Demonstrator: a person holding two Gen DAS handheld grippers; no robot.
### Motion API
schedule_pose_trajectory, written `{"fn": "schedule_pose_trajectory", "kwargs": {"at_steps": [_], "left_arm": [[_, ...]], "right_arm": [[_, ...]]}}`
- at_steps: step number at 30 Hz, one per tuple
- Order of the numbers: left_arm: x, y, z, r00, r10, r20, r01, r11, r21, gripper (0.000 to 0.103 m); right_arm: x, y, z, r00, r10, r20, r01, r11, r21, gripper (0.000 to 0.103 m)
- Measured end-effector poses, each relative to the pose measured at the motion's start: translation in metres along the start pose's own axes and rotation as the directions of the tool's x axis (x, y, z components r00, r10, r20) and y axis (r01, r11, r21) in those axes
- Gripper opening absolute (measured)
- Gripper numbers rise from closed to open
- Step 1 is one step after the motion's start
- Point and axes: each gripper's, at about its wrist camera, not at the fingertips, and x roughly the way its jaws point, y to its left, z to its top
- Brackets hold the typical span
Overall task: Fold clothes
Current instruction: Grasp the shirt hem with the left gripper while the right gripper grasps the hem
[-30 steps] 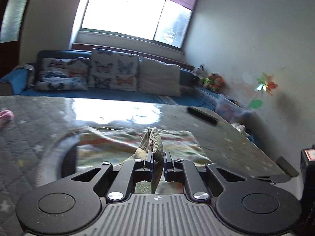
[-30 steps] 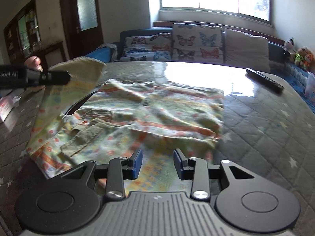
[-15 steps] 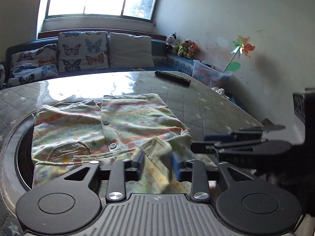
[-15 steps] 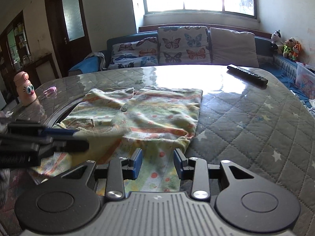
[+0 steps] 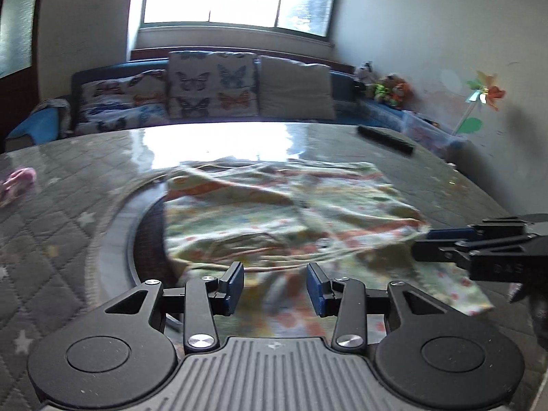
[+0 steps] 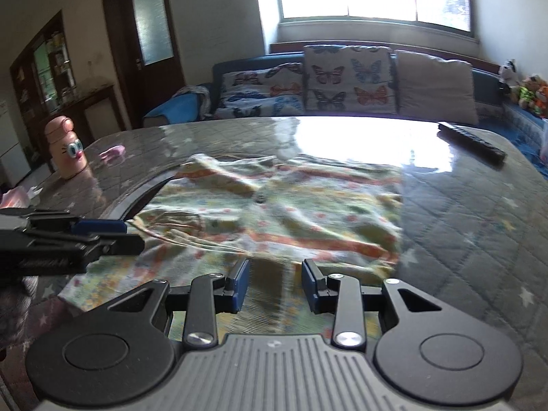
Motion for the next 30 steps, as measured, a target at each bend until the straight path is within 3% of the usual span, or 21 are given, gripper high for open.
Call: {"fn": "schedule_pose_trajectory", "kwargs": {"at_steps": [9,15,27,30], "left_arm": [[0.019,0.035,-0.012,0.995,0.082,-0.055,-0.084,0.996,-0.037,0.041],[0.013,0.049,-0.014,0.993,0.109,-0.04,-0.111,0.992,-0.064,0.043],[0.002,0.031,-0.014,0.986,0.168,0.0,-0.168,0.985,0.037,0.042],[-0.01,0.019,-0.015,0.988,0.153,0.026,-0.155,0.985,0.079,0.042]], "right_arm": [[0.033,0.017,0.001,0.998,0.009,-0.068,-0.011,0.999,-0.032,0.033],[0.037,0.015,0.0,0.997,0.009,-0.081,-0.012,0.999,-0.041,0.033],[0.029,0.018,-0.002,0.996,0.009,-0.09,-0.015,0.998,-0.066,0.033],[0.021,0.021,-0.006,0.996,0.013,-0.09,-0.021,0.996,-0.089,0.033]]}}
